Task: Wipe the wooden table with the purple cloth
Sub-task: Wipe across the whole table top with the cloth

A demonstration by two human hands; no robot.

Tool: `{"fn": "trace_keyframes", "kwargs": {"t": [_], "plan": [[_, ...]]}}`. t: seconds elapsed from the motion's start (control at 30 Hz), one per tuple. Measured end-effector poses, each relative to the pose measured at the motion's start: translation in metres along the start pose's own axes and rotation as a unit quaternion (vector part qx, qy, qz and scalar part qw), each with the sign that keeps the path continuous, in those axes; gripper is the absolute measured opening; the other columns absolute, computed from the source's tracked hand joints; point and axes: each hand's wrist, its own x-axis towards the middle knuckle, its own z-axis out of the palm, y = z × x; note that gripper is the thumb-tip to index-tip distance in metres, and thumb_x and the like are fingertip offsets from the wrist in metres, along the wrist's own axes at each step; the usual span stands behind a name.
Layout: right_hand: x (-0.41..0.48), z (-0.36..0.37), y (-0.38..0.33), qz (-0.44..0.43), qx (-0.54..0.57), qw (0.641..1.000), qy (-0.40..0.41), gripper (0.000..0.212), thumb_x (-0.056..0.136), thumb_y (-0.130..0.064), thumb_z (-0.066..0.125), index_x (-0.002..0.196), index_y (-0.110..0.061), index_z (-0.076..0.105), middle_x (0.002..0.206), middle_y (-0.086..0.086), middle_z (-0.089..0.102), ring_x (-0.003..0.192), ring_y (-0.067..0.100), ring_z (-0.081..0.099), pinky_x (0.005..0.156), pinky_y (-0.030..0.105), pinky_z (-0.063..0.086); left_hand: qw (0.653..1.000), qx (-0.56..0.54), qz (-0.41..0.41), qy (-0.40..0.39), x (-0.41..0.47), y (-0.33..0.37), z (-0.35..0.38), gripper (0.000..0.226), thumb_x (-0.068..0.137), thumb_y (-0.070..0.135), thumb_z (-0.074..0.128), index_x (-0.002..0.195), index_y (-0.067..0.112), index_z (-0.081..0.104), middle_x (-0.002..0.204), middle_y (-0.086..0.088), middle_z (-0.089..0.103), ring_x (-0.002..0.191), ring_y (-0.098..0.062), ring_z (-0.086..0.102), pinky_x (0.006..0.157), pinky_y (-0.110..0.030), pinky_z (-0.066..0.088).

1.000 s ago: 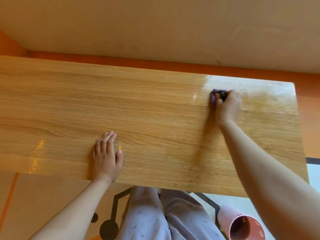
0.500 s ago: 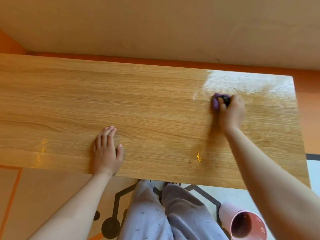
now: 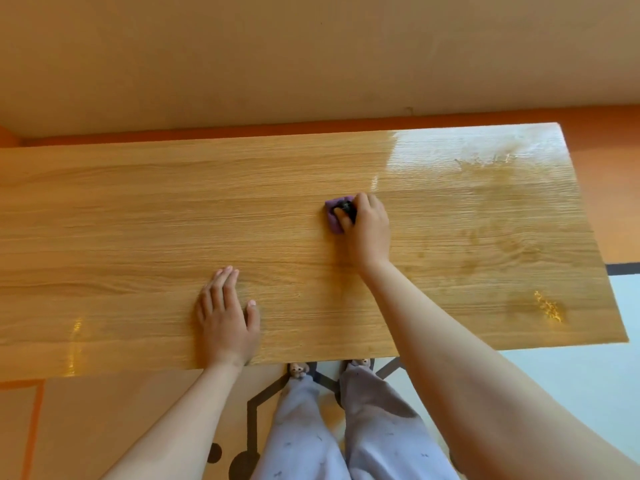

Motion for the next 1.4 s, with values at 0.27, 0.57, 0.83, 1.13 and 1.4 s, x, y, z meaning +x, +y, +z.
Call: {"fn": "trace_keyframes", "kwargs": {"t": [0.27,0.57,0.83,1.13,1.4], "plan": [[-0.006,-0.087,0.107,0.174,-0.056,0.977,0.11,0.027,0.089,-0.026,0.059,0.096,0.0,0.055,0.103,0.022,0.056,0.1,0.034,0.049,0.084,0.037,0.035,1.0,-0.009,0.009,0.003,0.001,-0.003,0.003,0.059,0.085,0.03,0.038,0.137,0.005,0.042,0.145,-0.011,0.043,0.137,-0.03,0.033,0.112,-0.049,0.026],[-0.047,-0.027,0.025,0.115,-0.04,0.991,0.054,0.017,0.084,-0.022,0.064,0.089,-0.006,0.058,0.096,0.01,0.056,0.092,0.026,0.05,0.07,0.03,0.034,1.0,-0.009,0.02,0.015,0.001,-0.005,0.004,0.057,0.085,0.028,0.04,0.136,0.003,0.043,0.145,-0.012,0.043,0.137,-0.03,0.033,0.112,-0.05,0.026],[-0.066,-0.015,0.013,0.092,-0.006,0.995,0.04,0.021,0.082,-0.025,0.065,0.079,-0.006,0.056,0.088,0.006,0.049,0.082,0.024,0.049,0.064,0.033,0.039,0.999,-0.007,0.025,0.025,0.0,-0.005,0.006,0.058,0.084,0.028,0.042,0.137,0.004,0.042,0.145,-0.012,0.043,0.136,-0.03,0.032,0.112,-0.05,0.025],[-0.082,-0.082,0.093,0.242,-0.093,0.956,0.139,0.029,0.087,-0.03,0.06,0.091,-0.001,0.059,0.102,0.018,0.055,0.101,0.035,0.049,0.081,0.04,0.036,0.999,-0.021,0.026,0.04,0.0,-0.006,0.007,0.057,0.084,0.027,0.044,0.137,0.004,0.043,0.145,-0.012,0.043,0.136,-0.031,0.033,0.111,-0.051,0.025],[-0.132,0.008,-0.025,0.041,-0.075,0.996,0.019,0.022,0.073,-0.021,0.074,0.081,-0.006,0.058,0.084,0.01,0.057,0.079,0.028,0.053,0.064,0.034,0.039,0.999,-0.015,0.033,0.041,-0.001,-0.006,0.006,0.057,0.085,0.026,0.044,0.137,0.004,0.042,0.145,-0.013,0.042,0.136,-0.031,0.033,0.112,-0.049,0.022]]}}
